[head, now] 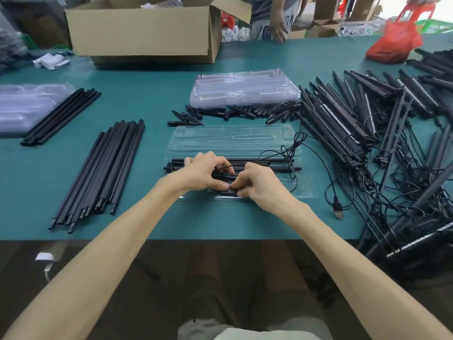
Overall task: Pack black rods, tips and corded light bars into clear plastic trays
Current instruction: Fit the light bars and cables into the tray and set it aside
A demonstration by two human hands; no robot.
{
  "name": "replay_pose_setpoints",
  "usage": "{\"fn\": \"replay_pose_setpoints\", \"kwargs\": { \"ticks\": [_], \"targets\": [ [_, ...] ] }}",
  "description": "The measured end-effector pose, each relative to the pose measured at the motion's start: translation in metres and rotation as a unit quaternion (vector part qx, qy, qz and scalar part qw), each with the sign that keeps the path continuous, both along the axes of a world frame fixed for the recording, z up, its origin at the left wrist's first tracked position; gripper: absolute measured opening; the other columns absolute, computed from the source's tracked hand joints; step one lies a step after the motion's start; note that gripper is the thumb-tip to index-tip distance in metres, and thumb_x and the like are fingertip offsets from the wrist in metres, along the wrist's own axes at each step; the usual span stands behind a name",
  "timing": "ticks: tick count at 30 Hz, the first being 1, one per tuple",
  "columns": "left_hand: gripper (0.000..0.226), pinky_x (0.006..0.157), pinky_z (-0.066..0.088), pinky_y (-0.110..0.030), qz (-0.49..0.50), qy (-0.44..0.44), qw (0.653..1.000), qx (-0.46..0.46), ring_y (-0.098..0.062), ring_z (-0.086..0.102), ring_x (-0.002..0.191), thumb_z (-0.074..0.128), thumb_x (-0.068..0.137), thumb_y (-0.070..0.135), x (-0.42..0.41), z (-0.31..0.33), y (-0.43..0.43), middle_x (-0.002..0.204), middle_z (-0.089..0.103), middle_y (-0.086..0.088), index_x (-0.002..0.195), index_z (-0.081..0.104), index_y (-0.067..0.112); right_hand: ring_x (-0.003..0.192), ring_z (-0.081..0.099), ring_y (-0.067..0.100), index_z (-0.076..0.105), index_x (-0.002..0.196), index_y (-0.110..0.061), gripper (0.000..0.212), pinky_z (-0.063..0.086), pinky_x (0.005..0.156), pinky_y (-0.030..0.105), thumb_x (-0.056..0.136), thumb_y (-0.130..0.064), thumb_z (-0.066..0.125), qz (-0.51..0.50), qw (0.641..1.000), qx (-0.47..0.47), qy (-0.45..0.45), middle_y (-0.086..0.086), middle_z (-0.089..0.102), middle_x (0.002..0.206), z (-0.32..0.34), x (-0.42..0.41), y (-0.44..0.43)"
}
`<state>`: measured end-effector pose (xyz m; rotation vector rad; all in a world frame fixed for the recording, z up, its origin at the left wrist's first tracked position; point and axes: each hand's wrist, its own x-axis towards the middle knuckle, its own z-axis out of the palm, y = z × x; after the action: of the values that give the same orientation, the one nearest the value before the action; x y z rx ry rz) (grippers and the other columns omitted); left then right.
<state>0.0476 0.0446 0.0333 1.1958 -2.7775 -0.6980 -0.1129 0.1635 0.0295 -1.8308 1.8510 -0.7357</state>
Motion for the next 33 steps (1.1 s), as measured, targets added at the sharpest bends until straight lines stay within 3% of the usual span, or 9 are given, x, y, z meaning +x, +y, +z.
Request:
{"fn": "replay_pose_setpoints", "kwargs": {
  "ticks": [5, 10, 13, 16, 21, 24, 26, 29, 33],
  "targets": [
    [0.036, 0.094, 0.022, -0.038, 0.007, -0.025, 1.0, -0.013, -0.016, 0.037, 0.113, 0.078, 0.084, 0.042, -0.005, 0.005, 0.005, 0.097, 0.04, 0.016, 0.114, 0.059, 0.047, 0.098, 0.056, 0.026, 0.077, 0.109, -0.014, 0.024, 0.045, 0.089, 0.037, 0.088, -0.005, 0.072, 0.0, 1.0, -0.029, 0.005, 0.003, 0.052, 0.094, -0.006, 0.002, 0.007],
    [0.038, 0.094, 0.023, -0.038, 0.013, -0.049, 0.998, -0.041, -0.02, 0.04, 0.119, 0.076, 0.086, 0.045, -0.007, 0.008, 0.012, 0.109, 0.045, 0.008, 0.12, 0.059, 0.046, 0.111, 0.053, 0.019, 0.075, 0.115, -0.014, 0.023, 0.041, 0.099, 0.03, 0.097, -0.007, 0.061, 0.035, 0.996, -0.081, 0.012, 0.001, 0.062, 0.112, -0.011, -0.008, 0.027],
    [0.04, 0.089, 0.023, -0.037, 0.015, -0.054, 0.997, -0.05, -0.019, 0.041, 0.117, 0.077, 0.084, 0.043, -0.011, 0.011, 0.014, 0.104, 0.045, 0.008, 0.119, 0.059, 0.045, 0.107, 0.054, 0.012, 0.072, 0.113, -0.012, 0.02, 0.045, 0.098, 0.027, 0.097, -0.008, 0.062, -0.049, 0.983, -0.173, -0.033, -0.003, 0.062, 0.113, -0.011, -0.026, 0.04],
    [0.05, 0.087, 0.022, -0.036, 0.023, -0.06, 0.997, -0.053, -0.017, 0.043, 0.118, 0.08, 0.08, 0.044, -0.013, 0.015, 0.015, 0.108, 0.048, 0.008, 0.123, 0.057, 0.037, 0.102, 0.053, 0.012, 0.067, 0.114, -0.012, 0.017, 0.048, 0.093, 0.031, 0.098, -0.011, 0.06, -0.172, 0.962, -0.211, -0.022, -0.005, 0.057, 0.107, -0.008, -0.049, 0.042],
    [0.06, 0.095, 0.024, -0.037, 0.015, -0.086, 0.99, -0.111, -0.02, 0.039, 0.119, 0.08, 0.077, 0.05, -0.022, 0.025, 0.02, 0.114, 0.047, 0.004, 0.127, 0.053, 0.033, 0.11, 0.047, 0.018, 0.056, 0.123, -0.012, 0.026, 0.046, 0.09, 0.032, 0.101, -0.026, 0.057, -0.2, 0.969, -0.133, 0.051, 0.001, 0.05, 0.118, -0.006, -0.07, 0.039],
    [0.046, 0.099, 0.03, -0.038, -0.007, -0.009, 0.992, -0.129, -0.019, 0.043, 0.113, 0.078, 0.082, 0.041, -0.027, 0.028, 0.03, 0.111, 0.048, 0.003, 0.12, 0.056, 0.025, 0.117, 0.044, 0.025, 0.048, 0.135, -0.01, 0.038, 0.047, 0.089, 0.036, 0.102, -0.027, 0.055, -0.203, 0.969, -0.081, 0.117, 0.009, 0.05, 0.126, -0.005, -0.069, 0.036],
    [0.03, 0.094, 0.041, -0.036, -0.044, 0.069, 0.991, -0.104, -0.013, 0.05, 0.096, 0.076, 0.087, 0.028, -0.028, 0.029, 0.038, 0.104, 0.053, 0.002, 0.11, 0.058, 0.02, 0.115, 0.048, 0.029, 0.044, 0.137, -0.009, 0.04, 0.046, 0.086, 0.038, 0.101, -0.023, 0.055, -0.201, 0.97, -0.064, 0.124, 0.012, 0.055, 0.123, -0.004, -0.068, 0.034],
    [0.01, 0.082, 0.047, -0.033, -0.085, 0.075, 0.99, -0.078, -0.01, 0.052, 0.081, 0.068, 0.094, 0.021, -0.029, 0.025, 0.048, 0.097, 0.056, 0.003, 0.099, 0.06, 0.019, 0.102, 0.056, 0.031, 0.043, 0.136, -0.011, 0.037, 0.043, 0.078, 0.038, 0.101, -0.016, 0.054, -0.21, 0.972, -0.038, 0.102, 0.012, 0.061, 0.112, -0.004, -0.071, 0.03],
    [0.01, 0.084, 0.047, -0.032, -0.087, 0.023, 0.991, -0.101, -0.016, 0.057, 0.093, 0.06, 0.099, 0.021, -0.033, 0.012, 0.05, 0.108, 0.057, 0.005, 0.108, 0.065, 0.02, 0.092, 0.061, 0.024, 0.052, 0.131, -0.014, 0.034, 0.045, 0.081, 0.033, 0.098, -0.016, 0.061, -0.257, 0.964, -0.027, -0.062, 0.0, 0.063, 0.094, -0.002, -0.081, 0.029]
  ]
}}
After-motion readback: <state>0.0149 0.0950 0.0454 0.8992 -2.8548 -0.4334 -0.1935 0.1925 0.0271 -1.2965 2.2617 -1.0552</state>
